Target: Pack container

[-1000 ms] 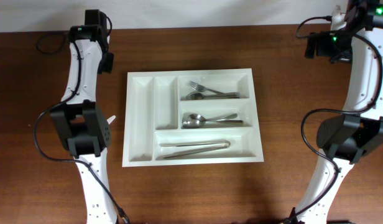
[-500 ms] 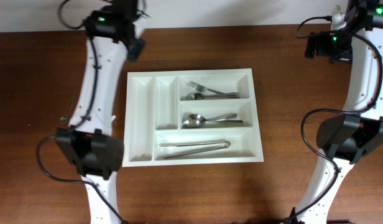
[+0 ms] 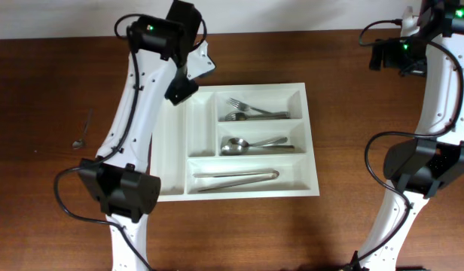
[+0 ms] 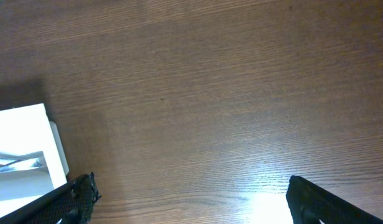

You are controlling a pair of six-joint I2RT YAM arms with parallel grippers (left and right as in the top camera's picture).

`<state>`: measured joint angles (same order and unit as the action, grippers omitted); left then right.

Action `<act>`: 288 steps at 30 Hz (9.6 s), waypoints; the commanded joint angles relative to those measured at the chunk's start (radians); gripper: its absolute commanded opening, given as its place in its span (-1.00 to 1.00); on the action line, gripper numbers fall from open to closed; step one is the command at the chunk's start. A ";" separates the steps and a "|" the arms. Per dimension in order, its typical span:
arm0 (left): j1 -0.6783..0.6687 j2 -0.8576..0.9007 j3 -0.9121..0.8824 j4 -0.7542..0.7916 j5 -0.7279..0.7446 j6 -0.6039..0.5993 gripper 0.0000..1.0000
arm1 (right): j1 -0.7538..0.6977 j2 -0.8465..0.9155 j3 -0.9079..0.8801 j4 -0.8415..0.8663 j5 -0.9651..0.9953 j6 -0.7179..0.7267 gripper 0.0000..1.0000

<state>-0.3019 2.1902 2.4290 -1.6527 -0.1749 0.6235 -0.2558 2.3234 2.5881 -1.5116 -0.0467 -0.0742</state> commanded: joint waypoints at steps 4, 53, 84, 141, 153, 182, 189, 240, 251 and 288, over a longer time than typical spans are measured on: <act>0.050 -0.010 -0.056 -0.035 0.245 0.079 -0.96 | -0.002 -0.017 0.013 0.000 -0.006 0.012 0.98; 0.170 -0.010 -0.488 0.336 0.318 0.452 -0.97 | -0.002 -0.017 0.013 0.000 -0.006 0.012 0.98; 0.171 -0.010 -0.698 0.442 0.336 0.452 0.36 | -0.002 -0.017 0.013 0.000 -0.006 0.012 0.98; 0.621 -0.008 -0.575 0.355 0.143 -0.609 0.97 | -0.002 -0.017 0.013 0.000 -0.006 0.012 0.98; 0.663 -0.008 -0.750 0.497 0.024 -0.637 0.80 | -0.002 -0.017 0.013 0.000 -0.006 0.012 0.98; 0.700 -0.008 -0.974 0.989 0.347 -1.031 0.78 | -0.002 -0.017 0.013 0.000 -0.006 0.012 0.98; 0.700 -0.008 -0.974 1.025 0.346 -1.030 0.78 | -0.002 -0.017 0.013 0.000 -0.006 0.012 0.98; 0.700 -0.176 -0.930 1.051 0.354 -1.011 -0.96 | -0.002 -0.017 0.013 0.000 -0.006 0.012 0.98; 0.687 -0.360 -0.930 1.024 0.401 -0.856 -0.96 | -0.002 -0.017 0.013 0.000 -0.006 0.012 0.98; 0.367 -0.389 -1.138 0.749 0.312 -0.768 -0.96 | -0.002 -0.017 0.013 0.000 -0.006 0.012 0.98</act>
<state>0.0639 1.8233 1.3102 -0.9096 0.1539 -0.0402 -0.2558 2.3234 2.5881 -1.5116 -0.0467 -0.0738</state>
